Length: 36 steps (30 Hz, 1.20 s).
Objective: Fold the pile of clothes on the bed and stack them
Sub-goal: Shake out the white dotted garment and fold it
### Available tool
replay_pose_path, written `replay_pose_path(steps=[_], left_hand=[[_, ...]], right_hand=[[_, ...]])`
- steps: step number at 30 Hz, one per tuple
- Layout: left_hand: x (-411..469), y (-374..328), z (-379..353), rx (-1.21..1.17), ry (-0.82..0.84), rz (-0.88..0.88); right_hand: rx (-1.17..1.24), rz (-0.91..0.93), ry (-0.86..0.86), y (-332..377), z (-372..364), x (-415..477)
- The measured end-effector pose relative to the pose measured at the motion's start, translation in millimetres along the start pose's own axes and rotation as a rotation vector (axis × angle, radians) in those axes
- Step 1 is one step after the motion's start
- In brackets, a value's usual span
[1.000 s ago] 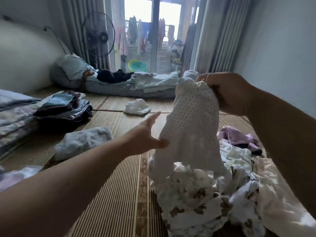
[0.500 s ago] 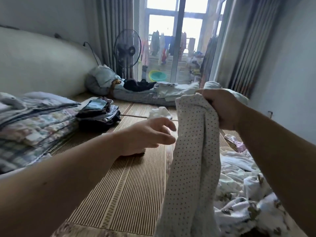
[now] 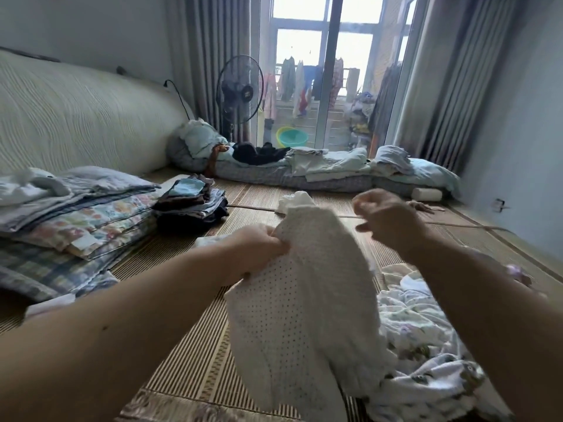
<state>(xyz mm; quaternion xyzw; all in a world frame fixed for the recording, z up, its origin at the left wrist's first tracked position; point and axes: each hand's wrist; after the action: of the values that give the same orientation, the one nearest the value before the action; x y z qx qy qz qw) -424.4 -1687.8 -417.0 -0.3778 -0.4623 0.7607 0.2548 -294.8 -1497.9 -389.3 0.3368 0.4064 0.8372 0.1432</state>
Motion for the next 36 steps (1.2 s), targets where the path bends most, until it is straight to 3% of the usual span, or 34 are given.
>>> replay_pose_path(steps=[3,7,11,13,14,19,21,25,27,32,36], left_hand=[[11,4,-9,-0.177,-0.112,0.041],[8,2,-26,-0.565,0.046,0.097],[0,-2,-38,-0.459,0.116,0.116],[-2,-6,-40,-0.237,0.076,0.077],[-3,-7,-38,-0.018,-0.015,0.023],[-5,-2,-3,1.007,-0.649,-0.333],[-4,3,14,1.156,-0.777,-0.341],[-1,1,55,1.194,-0.769,-0.239],[-3,-3,78,1.060,-0.739,-0.306],[-28,-14,123,0.351,-0.467,-0.402],[-47,-22,144,0.206,-0.292,-0.459]], right_hand=[[-0.200,0.095,0.063,-8,-38,-40],[0.090,0.033,0.255,-7,-87,-98],[-0.043,-0.017,0.164,-10,-109,-103],[-0.153,-0.033,0.049,-14,-107,-91],[-0.238,-0.033,0.021,-16,-102,-83],[-0.413,0.075,-0.004,-13,-59,-48],[-0.503,0.190,-0.032,-5,-40,-35],[-0.533,0.328,-0.044,17,-10,-11],[-0.545,0.359,-0.061,27,3,-2],[-0.545,0.400,-0.106,41,37,8],[-0.355,0.406,-0.020,55,56,4]])
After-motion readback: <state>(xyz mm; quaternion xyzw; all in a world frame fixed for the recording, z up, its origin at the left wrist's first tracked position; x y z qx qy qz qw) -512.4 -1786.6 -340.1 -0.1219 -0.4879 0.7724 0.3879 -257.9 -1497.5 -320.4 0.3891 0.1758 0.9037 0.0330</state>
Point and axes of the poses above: each hand's wrist, its own x-axis towards the middle knuckle, its own z-axis out of the back of the hand, y = z × x, and after that the axes turned 12 degrees about z, right-handed
